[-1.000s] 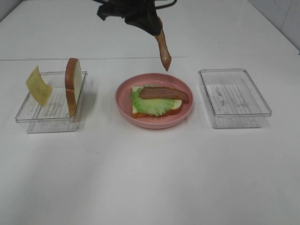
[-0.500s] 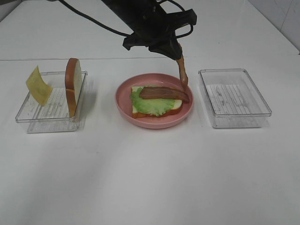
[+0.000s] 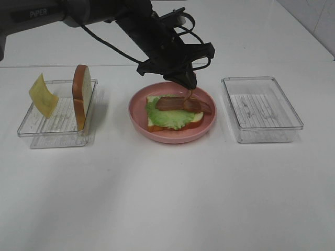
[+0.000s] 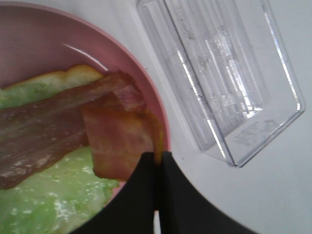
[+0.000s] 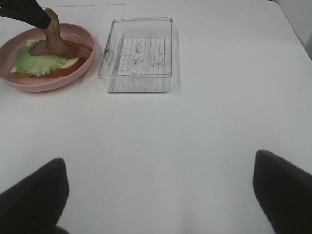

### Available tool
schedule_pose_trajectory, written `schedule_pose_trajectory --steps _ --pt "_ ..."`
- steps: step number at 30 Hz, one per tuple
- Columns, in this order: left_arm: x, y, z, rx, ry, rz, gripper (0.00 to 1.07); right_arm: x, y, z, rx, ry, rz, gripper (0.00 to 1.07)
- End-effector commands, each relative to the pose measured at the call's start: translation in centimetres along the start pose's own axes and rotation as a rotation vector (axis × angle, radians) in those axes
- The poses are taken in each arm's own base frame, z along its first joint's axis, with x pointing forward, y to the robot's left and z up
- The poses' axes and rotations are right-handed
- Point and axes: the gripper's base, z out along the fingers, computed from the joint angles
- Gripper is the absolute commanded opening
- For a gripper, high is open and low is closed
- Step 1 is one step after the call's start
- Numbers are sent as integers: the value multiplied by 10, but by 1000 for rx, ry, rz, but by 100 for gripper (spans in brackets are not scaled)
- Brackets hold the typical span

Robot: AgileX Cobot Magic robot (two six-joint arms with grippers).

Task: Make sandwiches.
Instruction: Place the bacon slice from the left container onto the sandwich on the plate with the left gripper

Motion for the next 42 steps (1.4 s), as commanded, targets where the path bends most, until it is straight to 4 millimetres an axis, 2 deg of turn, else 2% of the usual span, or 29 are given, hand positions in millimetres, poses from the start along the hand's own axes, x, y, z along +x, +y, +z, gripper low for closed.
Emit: schedule_pose_trajectory --steps 1,6,14,22,32,33,34,35,36,37,38,39,40,41,42 --pt "-1 5 -1 -86 -8 31 0 2 -1 -2 12 -33 -14 96" --pt "-2 13 -3 -178 -13 42 0 2 -1 -2 12 -33 -14 96" --pt "0 14 -3 -192 1 42 0 2 -1 -2 12 -33 -14 96" --pt "4 23 -5 -292 55 96 0 2 -1 -2 12 -33 -14 96" --pt "3 23 -5 -287 52 93 3 2 -1 -2 12 -33 -14 96" --pt "3 23 -5 -287 52 93 7 2 -1 -2 12 -33 -14 96" --pt "3 23 -5 -290 51 95 23 2 -1 -2 12 -33 -14 96" --pt "3 23 -5 -290 51 95 23 2 -1 -2 12 -33 -14 96" --pt "3 23 -5 -296 51 100 34 2 -1 -2 12 -33 -14 96" --pt "3 23 -5 -296 51 100 34 2 -1 -2 12 -33 -14 96" --pt "3 24 -5 -300 51 103 58 2 -1 -2 12 -33 -14 96" --pt "3 24 -5 -300 51 103 58 2 -1 -2 12 -33 -14 96" --pt "3 24 -6 -305 54 105 82 2 -1 -2 12 -33 -14 96" --pt "4 23 -9 -311 61 108 102 2 -1 -2 12 -33 -14 96" --pt "4 23 -9 -311 61 108 102 2 -1 -2 12 -33 -14 96"
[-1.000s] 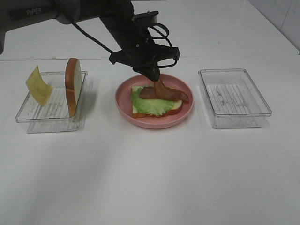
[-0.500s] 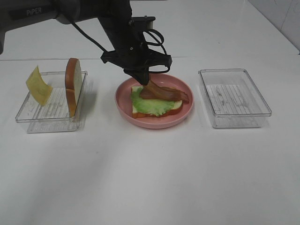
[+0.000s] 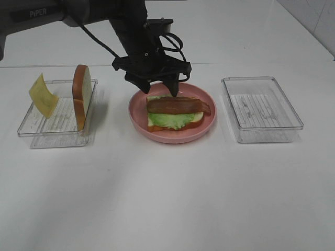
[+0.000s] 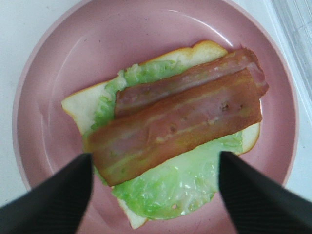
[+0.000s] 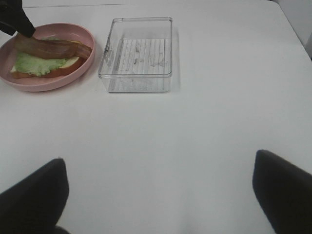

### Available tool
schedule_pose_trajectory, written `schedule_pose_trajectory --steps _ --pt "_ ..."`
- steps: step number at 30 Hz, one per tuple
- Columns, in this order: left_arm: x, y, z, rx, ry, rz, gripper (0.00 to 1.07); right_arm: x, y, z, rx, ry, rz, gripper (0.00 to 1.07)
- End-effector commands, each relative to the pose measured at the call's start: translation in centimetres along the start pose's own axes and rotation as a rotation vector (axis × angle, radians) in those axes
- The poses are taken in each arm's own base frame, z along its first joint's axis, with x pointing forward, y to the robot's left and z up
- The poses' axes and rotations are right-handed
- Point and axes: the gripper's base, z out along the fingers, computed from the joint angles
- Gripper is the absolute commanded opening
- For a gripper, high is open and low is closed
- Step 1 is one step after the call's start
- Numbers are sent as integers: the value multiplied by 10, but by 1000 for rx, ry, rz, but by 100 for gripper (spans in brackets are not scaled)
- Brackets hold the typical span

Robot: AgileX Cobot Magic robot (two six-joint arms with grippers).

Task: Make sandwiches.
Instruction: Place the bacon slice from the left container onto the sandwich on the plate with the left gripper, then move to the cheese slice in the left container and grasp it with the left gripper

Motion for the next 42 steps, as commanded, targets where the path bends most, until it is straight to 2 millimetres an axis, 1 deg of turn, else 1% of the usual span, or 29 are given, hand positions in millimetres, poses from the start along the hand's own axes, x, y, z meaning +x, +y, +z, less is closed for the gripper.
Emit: schedule_pose_trajectory --steps 1,5,7,8,9,10,11,13,14,15,16,20,22,25,27,28,30,31,32,33,34,35,36,37,38,39,40,41,42 --pt "-1 -3 -8 -9 2 8 102 2 -1 -2 8 -33 -11 96" --pt "-3 -5 -21 -8 -16 14 102 2 -1 -2 8 -33 -11 96" --pt "-6 -7 -37 -3 -33 21 102 2 -1 -2 8 -33 -11 96" --pt "-6 -7 -37 -3 -33 21 102 2 -1 -2 8 -33 -11 96" --pt "-7 -9 -49 -1 -36 25 102 2 -1 -2 8 -33 -11 96" --pt "-7 -9 -49 -1 -36 25 102 2 -1 -2 8 -33 -11 96" --pt "-8 -12 -66 -1 -37 31 102 2 -1 -2 8 -33 -11 96" --pt "-8 -12 -72 -5 -28 34 102 2 -1 -2 8 -33 -11 96" --pt "-7 -12 -86 -26 -8 45 102 2 -1 -2 8 -33 -11 96" --pt "-7 -12 -86 -26 -8 45 102 2 -1 -2 8 -33 -11 96" --pt "-5 -10 -97 -62 36 53 102 2 -1 -2 8 -33 -11 96" --pt "-5 -8 -109 -97 37 55 102 2 -1 -2 8 -33 -11 96" --pt "-6 -8 -120 -102 13 55 102 2 -1 -2 8 -33 -11 96" --pt "-7 -6 -126 -110 1 54 102 2 -1 -2 8 -33 -11 96" --pt "-10 8 -140 -121 -25 28 102 2 -1 -2 8 -33 -11 96" --pt "-10 8 -140 -121 -25 28 102 2 -1 -2 8 -33 -11 96" --pt "-14 31 -156 -138 -57 -20 102 2 -1 -2 8 -33 -11 96" --pt "-14 31 -156 -138 -57 -20 102 2 -1 -2 8 -33 -11 96" --pt "-16 51 -166 -151 -76 -62 102 2 -1 -2 8 -33 -11 96" --pt "-16 51 -166 -151 -76 -62 102 2 -1 -2 8 -33 -11 96" --pt "-17 74 -175 -170 -89 -100 102 2 -1 -2 8 -33 -11 96" --pt "-18 87 -178 -181 -94 -118 102 2 -1 -2 8 -33 -11 96" --pt "-18 87 -178 -181 -94 -118 102 2 -1 -2 8 -33 -11 96" --pt "-17 108 -182 -200 -96 -161 102 2 -1 -2 8 -33 -11 96" --pt "-17 108 -182 -200 -96 -161 102 2 -1 -2 8 -33 -11 96" --pt "-14 130 -182 -217 -85 -205 102 2 -1 -2 8 -33 -11 96" --pt "-12 141 -182 -226 -75 -229 102 2 -1 -2 8 -33 -11 96" --pt "-12 141 -182 -226 -75 -229 102 2 -1 -2 8 -33 -11 96" --pt "-6 161 -179 -234 -52 -273 101 2 -1 -2 8 -33 -11 96"
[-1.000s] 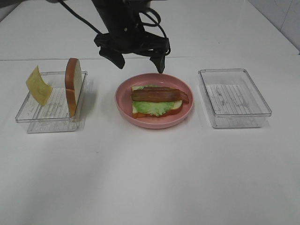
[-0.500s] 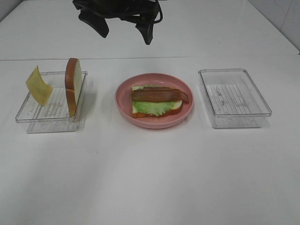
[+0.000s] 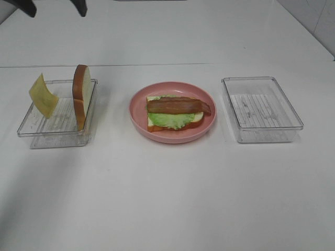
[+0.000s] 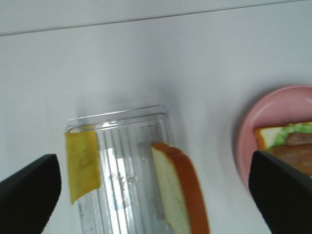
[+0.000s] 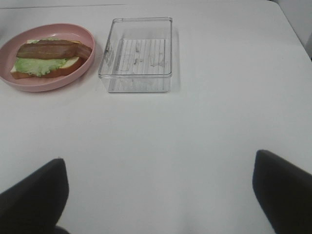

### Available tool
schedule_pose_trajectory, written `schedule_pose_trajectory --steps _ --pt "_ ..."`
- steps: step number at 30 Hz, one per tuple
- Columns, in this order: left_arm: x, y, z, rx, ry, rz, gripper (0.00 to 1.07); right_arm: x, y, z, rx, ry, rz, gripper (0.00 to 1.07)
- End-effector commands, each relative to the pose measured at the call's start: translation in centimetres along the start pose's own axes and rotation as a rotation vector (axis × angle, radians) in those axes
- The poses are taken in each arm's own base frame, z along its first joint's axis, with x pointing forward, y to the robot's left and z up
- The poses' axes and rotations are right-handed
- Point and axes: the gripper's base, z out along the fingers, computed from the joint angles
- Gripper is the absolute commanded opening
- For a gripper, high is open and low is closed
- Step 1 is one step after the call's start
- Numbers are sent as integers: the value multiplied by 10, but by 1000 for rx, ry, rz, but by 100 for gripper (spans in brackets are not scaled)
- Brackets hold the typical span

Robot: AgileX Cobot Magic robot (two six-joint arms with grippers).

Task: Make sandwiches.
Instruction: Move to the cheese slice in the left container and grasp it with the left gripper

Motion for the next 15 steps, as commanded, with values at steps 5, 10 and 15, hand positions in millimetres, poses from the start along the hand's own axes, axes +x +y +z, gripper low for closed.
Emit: schedule_pose_trajectory --steps 5,10,15 --pt "27 60 25 -68 227 -109 101 2 -1 -2 8 -33 -11 96" --pt "42 78 40 -87 303 -137 100 2 -1 -2 8 -33 -11 96" --pt "49 82 64 -88 344 -117 100 2 -1 -2 8 -33 -11 96"
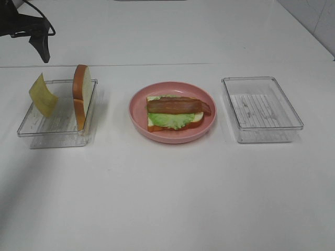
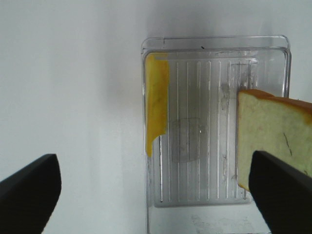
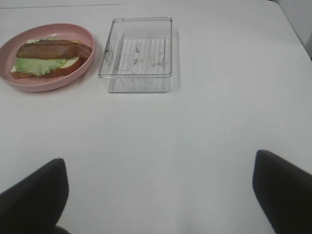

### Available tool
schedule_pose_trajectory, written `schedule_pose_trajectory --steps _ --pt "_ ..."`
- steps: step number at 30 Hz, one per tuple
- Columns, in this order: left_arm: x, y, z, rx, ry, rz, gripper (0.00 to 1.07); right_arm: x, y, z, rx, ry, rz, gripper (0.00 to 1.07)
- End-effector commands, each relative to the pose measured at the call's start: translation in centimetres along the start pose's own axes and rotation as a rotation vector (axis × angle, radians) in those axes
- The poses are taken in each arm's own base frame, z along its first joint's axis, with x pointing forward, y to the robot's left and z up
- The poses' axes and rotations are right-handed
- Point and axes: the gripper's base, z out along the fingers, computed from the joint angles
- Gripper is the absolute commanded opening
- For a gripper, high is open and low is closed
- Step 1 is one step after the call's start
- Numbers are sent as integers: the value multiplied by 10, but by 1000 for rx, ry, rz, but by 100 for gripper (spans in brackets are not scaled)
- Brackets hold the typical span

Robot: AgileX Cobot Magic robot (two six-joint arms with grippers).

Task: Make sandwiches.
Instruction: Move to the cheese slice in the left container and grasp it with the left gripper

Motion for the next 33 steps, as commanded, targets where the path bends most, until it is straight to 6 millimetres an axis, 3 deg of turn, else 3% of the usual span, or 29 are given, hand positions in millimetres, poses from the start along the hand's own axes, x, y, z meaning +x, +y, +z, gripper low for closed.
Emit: schedule_pose_trajectory --steps 1,11,24,33 --pt "8 0 10 -4 103 4 100 2 -1 -2 8 -33 -11 96" --pt "2 2 59 -19 125 9 100 2 -1 -2 8 -33 -11 96" --pt "-13 0 88 -15 124 9 100 2 -1 -2 8 -33 -11 96" --pt "-12 1 94 -16 136 13 97 2 -1 -2 8 -33 -11 96"
